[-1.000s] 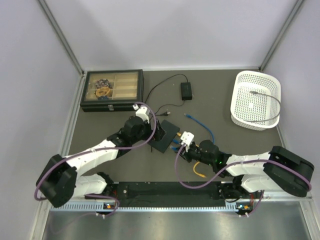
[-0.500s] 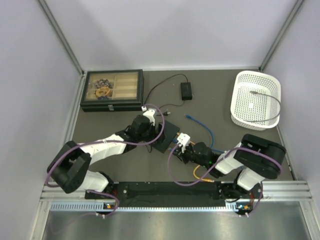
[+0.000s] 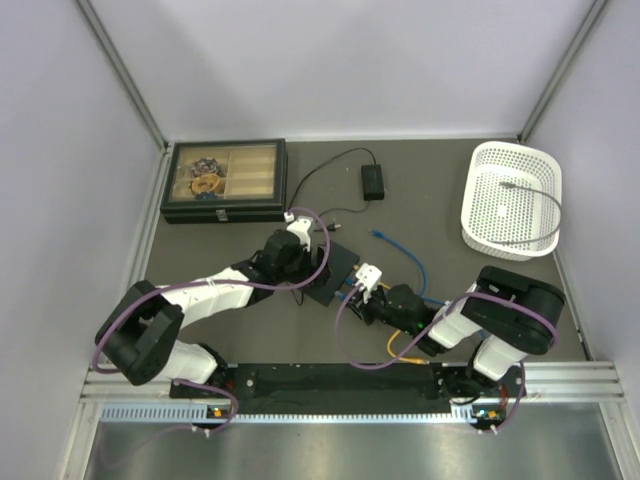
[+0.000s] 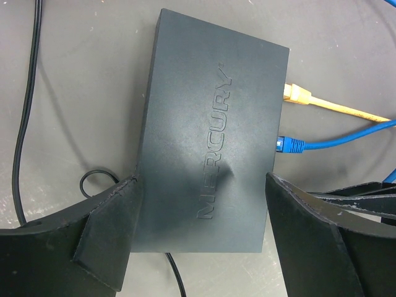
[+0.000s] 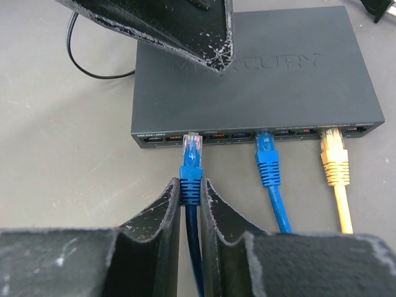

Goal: Insert the plug into the switch port
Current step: Insert the connector into the switch port.

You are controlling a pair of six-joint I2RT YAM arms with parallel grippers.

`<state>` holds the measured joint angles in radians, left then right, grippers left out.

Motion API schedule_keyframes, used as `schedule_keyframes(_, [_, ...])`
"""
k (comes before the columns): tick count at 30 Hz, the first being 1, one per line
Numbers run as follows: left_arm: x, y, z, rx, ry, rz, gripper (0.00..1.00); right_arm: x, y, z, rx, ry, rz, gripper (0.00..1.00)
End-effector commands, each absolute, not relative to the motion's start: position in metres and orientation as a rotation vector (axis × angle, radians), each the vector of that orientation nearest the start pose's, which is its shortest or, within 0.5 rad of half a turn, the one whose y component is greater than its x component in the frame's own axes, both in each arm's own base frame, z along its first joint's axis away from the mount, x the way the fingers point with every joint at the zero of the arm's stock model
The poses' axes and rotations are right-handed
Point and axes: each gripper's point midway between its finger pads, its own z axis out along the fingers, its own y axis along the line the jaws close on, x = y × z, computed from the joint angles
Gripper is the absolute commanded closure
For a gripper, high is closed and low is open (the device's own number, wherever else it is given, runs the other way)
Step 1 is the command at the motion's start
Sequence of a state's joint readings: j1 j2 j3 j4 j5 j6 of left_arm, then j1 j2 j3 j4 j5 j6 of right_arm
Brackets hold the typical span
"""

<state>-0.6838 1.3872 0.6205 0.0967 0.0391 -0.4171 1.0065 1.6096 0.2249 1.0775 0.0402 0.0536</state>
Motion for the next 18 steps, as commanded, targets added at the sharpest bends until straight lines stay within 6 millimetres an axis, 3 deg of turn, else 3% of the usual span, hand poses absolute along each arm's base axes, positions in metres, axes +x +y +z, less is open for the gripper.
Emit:
schedule_keyframes(1, [0.259,-0.246,0.059,0.334,2.323,-0.629,0.15,0.197,0.315,0.047,-0.836,1.684,0.727,1.0])
schedule_keyframes(9, [0.26,-0.247,0.062,0.318,2.312,-0.635,0.16,0.197,0.309,0.035,-0.828,1.734,0.706,1.0])
schedule_keyframes(18, [0.261,-0.248,0.064,0.316,2.308,-0.646,0.16,0.199,0.316,0.038,-0.832,1.712,0.722,1.0])
